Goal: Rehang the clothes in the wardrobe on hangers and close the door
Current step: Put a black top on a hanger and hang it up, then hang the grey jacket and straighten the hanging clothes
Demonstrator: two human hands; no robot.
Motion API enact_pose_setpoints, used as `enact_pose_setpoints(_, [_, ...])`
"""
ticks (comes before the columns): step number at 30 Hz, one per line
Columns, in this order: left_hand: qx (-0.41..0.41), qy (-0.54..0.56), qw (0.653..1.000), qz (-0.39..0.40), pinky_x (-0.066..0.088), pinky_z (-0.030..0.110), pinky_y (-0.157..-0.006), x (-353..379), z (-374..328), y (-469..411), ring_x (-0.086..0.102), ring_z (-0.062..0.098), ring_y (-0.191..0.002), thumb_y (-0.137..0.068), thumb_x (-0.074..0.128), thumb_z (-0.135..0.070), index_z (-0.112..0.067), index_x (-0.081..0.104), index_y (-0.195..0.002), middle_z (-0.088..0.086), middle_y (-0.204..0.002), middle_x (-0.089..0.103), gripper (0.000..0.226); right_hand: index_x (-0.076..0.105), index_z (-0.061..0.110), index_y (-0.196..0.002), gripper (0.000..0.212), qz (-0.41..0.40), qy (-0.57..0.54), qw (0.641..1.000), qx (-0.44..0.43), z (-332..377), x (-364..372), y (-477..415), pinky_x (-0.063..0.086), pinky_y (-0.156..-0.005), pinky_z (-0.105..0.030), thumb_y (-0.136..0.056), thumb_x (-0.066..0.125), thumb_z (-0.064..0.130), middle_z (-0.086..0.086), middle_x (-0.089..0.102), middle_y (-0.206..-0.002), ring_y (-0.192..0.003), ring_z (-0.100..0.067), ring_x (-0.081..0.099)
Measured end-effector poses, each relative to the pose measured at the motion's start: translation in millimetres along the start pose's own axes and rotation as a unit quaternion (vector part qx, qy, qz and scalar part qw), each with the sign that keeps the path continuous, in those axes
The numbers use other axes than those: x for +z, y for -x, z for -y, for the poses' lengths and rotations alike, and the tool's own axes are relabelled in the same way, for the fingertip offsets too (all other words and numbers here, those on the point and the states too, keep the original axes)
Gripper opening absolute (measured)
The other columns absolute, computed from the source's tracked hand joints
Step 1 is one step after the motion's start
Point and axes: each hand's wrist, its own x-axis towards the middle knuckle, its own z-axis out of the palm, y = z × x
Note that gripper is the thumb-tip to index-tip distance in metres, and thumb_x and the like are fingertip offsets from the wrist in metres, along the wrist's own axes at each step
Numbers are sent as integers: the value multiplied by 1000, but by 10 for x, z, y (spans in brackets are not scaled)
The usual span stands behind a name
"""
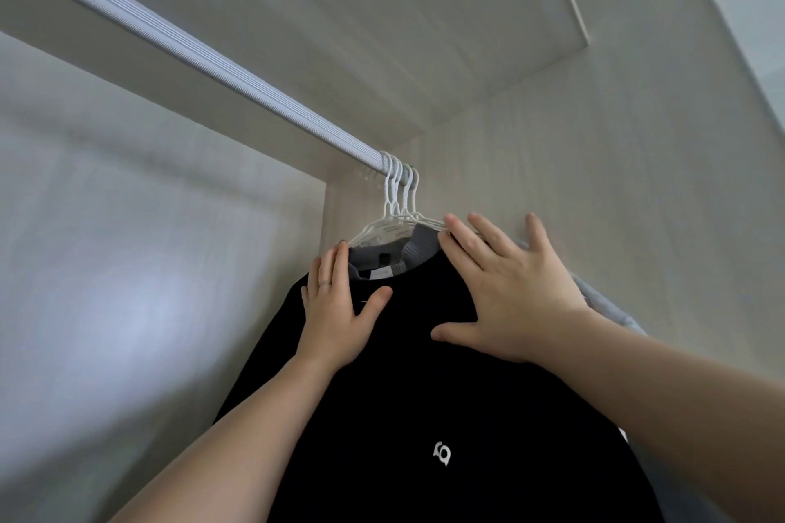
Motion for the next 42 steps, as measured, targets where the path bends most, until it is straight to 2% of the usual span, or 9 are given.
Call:
enact_pose_setpoints(6, [-9,-47,999,10,0,56,-122,-248,-156,153,-7,23,-153,-84,34,-76,-23,4,-159,-1,-168,0,96,-5,27,-157,101,12,-47,999,-9,-103,-71,243,4,-116,-60,-76,9,85,2,-17,-164,-152,-19,-7])
enact_pose_setpoints(10, [62,-79,995,21,-6,51,-122,-341,-506,415,-18,14,-152,-86,26,-78,-24,-1,-160,-7,-167,-9,95,-6,32,-156,88,14,-68,998,1,-276,-155,573,1,-118,-58,-82,0,79,4,-13,-165,-152,-20,-7])
enact_pose_setpoints(15, [111,-76,989,57,-9,50,-121,-348,-1138,805,-21,13,-151,-89,29,-73,-28,2,-160,-9,-167,-12,87,-6,35,-156,81,21,-81,996,32,-590,-217,1148,0,-119,-58,-86,-8,75,5,-4,-166,-153,-22,-4])
enact_pose_setpoints(18, [131,-64,986,78,-10,49,-121,-310,-1556,1090,-21,14,-151,-91,29,-69,-28,3,-160,-8,-167,-13,84,1,34,-158,79,38,-77,996,34,-788,-235,1599,0,-119,-58,-89,-3,73,3,3,-166,-153,-23,2])
enact_pose_setpoints(24, [151,-15,982,115,-11,48,-120,-213,-2345,1814,-18,18,-152,-94,33,-64,-30,5,-160,-9,-167,-13,79,28,26,-155,72,77,-63,995,23,-1080,-199,2699,8,-118,-62,-94,24,64,-1,22,-163,-152,-25,14])
enact_pose_setpoints(27, [156,-8,977,144,-9,50,-120,-160,-2730,2328,-14,22,-153,-93,34,-66,-26,9,-160,-7,-167,-12,82,25,27,-156,71,88,-73,993,22,-1208,-202,3345,8,-118,-62,-95,26,63,-1,16,-165,-152,-27,11])
enact_pose_setpoints(32, [195,-27,956,216,-6,59,-119,19,-3430,3242,-13,25,-153,-95,23,-73,-26,8,-160,-3,-168,-11,82,14,28,-158,73,142,-108,982,53,-1391,-199,4532,9,-117,-63,-96,19,66,2,5,-166,-153,-27,4])
enact_pose_setpoints(37, [214,-1,932,294,-2,61,-120,328,-4126,4123,-13,25,-154,-96,30,-71,-25,10,-160,-1,-168,-8,82,11,28,-158,75,231,-119,959,114,-1681,-277,5647,6,-117,-63,-95,15,69,3,3,-166,-153,-27,2])
enact_pose_setpoints(42, [205,56,903,374,0,62,-120,747,-4851,4896,-12,23,-154,-95,25,-72,-28,9,-160,-2,-168,-7,80,7,29,-158,76,306,-104,932,165,-1950,-314,6662,2,-118,-63,-95,20,68,3,-4,-166,-153,-25,-5])
